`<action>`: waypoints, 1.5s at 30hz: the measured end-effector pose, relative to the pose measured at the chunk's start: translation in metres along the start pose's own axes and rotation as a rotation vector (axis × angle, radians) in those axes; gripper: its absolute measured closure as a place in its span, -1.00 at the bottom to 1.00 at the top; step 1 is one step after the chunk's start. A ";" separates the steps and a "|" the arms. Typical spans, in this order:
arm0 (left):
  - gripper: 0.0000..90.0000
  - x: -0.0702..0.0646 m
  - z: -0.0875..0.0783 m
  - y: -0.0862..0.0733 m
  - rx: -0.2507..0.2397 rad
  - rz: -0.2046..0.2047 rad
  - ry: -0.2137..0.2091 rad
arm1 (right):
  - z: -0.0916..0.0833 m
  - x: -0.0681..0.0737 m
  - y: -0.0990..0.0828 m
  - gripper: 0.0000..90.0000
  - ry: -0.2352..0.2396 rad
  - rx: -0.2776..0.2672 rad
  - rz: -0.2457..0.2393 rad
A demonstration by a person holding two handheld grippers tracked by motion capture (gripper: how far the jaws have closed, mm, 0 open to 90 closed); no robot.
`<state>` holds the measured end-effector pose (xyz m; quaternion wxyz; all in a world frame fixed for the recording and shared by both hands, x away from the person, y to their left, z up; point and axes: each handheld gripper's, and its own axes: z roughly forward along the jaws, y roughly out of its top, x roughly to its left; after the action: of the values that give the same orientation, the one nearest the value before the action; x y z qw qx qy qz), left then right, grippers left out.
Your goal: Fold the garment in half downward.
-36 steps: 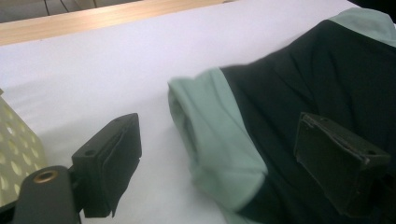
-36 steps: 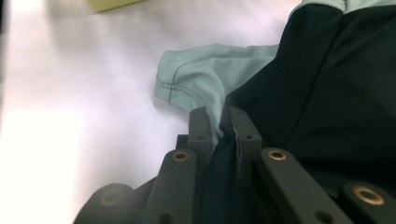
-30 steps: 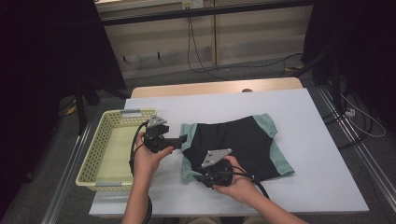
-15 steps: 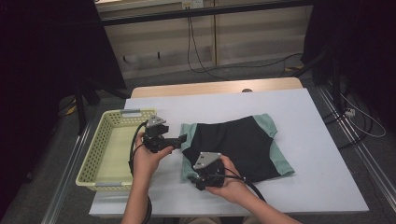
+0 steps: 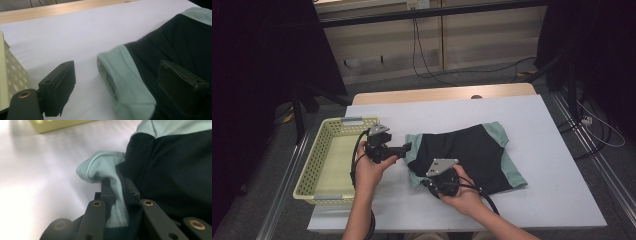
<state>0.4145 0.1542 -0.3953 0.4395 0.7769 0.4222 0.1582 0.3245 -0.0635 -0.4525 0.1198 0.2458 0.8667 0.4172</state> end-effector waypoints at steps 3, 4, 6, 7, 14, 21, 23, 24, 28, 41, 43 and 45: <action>-0.66 -0.001 0.002 0.001 -0.006 0.002 0.001 | -0.007 0.006 -0.006 0.84 0.036 0.001 -0.012; -0.66 -0.002 0.002 0.001 -0.005 -0.001 0.002 | -0.010 0.007 -0.008 0.84 0.053 -0.005 -0.004; -0.66 -0.002 0.005 0.001 -0.006 -0.004 0.011 | -0.015 0.008 -0.011 0.84 0.080 -0.010 0.004; -0.66 -0.002 0.007 0.001 -0.008 -0.012 0.018 | -0.017 0.009 -0.012 0.84 0.089 -0.011 -0.005; -0.55 -0.001 0.016 -0.002 -0.006 -0.023 0.048 | -0.025 0.014 -0.018 0.84 0.108 -0.018 -0.019; -0.47 0.002 0.020 -0.005 0.018 -0.032 0.082 | -0.023 0.015 -0.020 0.83 0.103 -0.018 -0.026; -0.44 0.002 0.023 -0.006 0.017 -0.046 0.088 | -0.024 0.015 -0.020 0.83 0.103 -0.020 -0.026; -0.40 0.002 0.024 -0.007 0.027 -0.050 0.088 | -0.024 0.015 -0.020 0.83 0.102 -0.020 -0.026; -0.29 0.002 0.031 -0.012 0.049 -0.058 0.089 | -0.023 0.016 -0.020 0.83 0.099 -0.019 -0.029; -0.34 -0.005 0.029 -0.013 0.032 -0.081 0.054 | -0.024 0.018 -0.022 0.82 0.087 -0.024 -0.031; -0.35 -0.008 0.029 -0.013 0.042 -0.077 0.053 | -0.024 0.017 -0.022 0.82 0.087 -0.026 -0.029; -0.34 -0.009 0.034 -0.017 0.078 -0.059 0.057 | -0.024 0.018 -0.022 0.82 0.085 -0.023 -0.033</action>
<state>0.4214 0.1323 -0.4275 0.4014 0.7757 0.4631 0.1507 0.2921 -0.0815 -0.4554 0.0927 0.2120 0.8701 0.4352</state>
